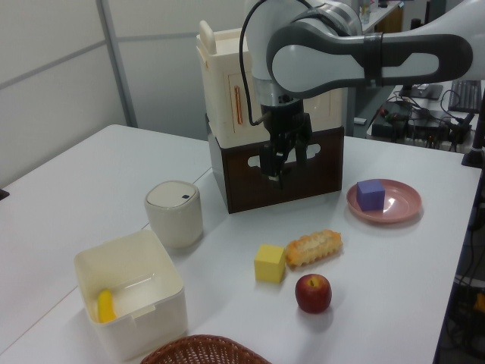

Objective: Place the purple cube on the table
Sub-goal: 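Move the gripper from the cabinet toward the pink plate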

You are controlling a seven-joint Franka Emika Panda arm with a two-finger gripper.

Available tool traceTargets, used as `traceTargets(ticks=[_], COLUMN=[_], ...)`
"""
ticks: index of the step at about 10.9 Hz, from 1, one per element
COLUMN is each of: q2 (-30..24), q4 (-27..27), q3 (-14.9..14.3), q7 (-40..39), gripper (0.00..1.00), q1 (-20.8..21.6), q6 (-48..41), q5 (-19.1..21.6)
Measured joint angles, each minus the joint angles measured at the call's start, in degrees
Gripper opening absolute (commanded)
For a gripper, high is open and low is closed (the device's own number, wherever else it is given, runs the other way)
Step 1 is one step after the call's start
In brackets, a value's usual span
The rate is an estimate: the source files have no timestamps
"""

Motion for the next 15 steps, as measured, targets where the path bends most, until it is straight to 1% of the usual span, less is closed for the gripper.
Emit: traceTargets(ticks=[11, 13, 15], q2=[0.2, 0.2, 0.1], q4=[-0.2, -0.2, 0.0], q3=[-0.8, -0.9, -1.0], q7=[0.0, -2.9, -7.5], gripper=[1.0, 1.0, 1.0], q1=[-1.5, -3.4, -6.8], q6=[0.0, 0.0, 0.0], q5=[0.0, 0.0, 0.0])
